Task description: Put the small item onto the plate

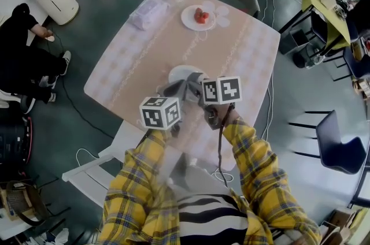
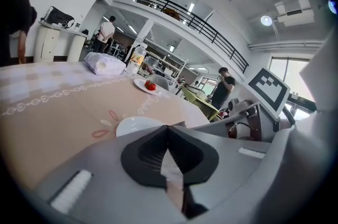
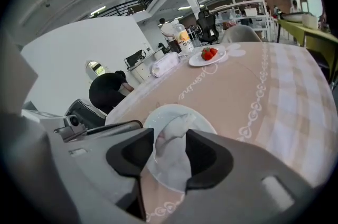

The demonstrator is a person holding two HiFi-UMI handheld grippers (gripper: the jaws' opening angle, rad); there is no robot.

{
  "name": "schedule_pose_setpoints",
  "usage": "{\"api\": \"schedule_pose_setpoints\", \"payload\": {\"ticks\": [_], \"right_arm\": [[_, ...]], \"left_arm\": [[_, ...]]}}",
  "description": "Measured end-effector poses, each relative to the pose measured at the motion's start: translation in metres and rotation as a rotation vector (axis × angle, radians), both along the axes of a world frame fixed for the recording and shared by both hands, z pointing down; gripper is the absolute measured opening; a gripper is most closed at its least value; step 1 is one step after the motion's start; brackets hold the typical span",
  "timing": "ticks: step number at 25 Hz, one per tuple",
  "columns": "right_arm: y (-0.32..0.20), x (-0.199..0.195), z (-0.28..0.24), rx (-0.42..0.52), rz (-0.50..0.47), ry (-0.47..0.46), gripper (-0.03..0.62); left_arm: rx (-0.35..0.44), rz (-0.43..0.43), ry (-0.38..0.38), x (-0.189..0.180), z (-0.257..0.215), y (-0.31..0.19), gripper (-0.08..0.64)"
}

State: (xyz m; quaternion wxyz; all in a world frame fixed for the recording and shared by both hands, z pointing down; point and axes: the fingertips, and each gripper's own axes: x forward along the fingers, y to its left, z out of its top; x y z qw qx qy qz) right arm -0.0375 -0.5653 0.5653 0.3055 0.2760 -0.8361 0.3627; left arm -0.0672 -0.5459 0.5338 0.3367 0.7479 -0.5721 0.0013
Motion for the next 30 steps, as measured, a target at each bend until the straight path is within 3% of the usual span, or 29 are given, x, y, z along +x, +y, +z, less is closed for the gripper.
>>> {"api": "schedule_pose_setpoints", "payload": {"ticks": [13,18,24,30], "right_arm": [[0.013,0.040,-0.011,0.020,0.081,-0.021,0.179],[0.029,0.044,-0.021,0.051,0.095,-0.045,0.122],[0.051,0.045,-0.032,0.104,0.133,-0.053,0.006],[0.081,0.036,-0.048,0.138,0.145,-0.073,0.003]], "left_arm": [[0.015,0.004,0.024,0.009,-0.011,0.016,-0.012],[0.035,0.014,0.036,0.010,-0.020,0.033,-0.012],[0.049,0.028,0.042,0.010,-0.029,0.064,-0.011],[0.081,0.034,0.030,0.005,-0.048,0.092,-0.011]]}}
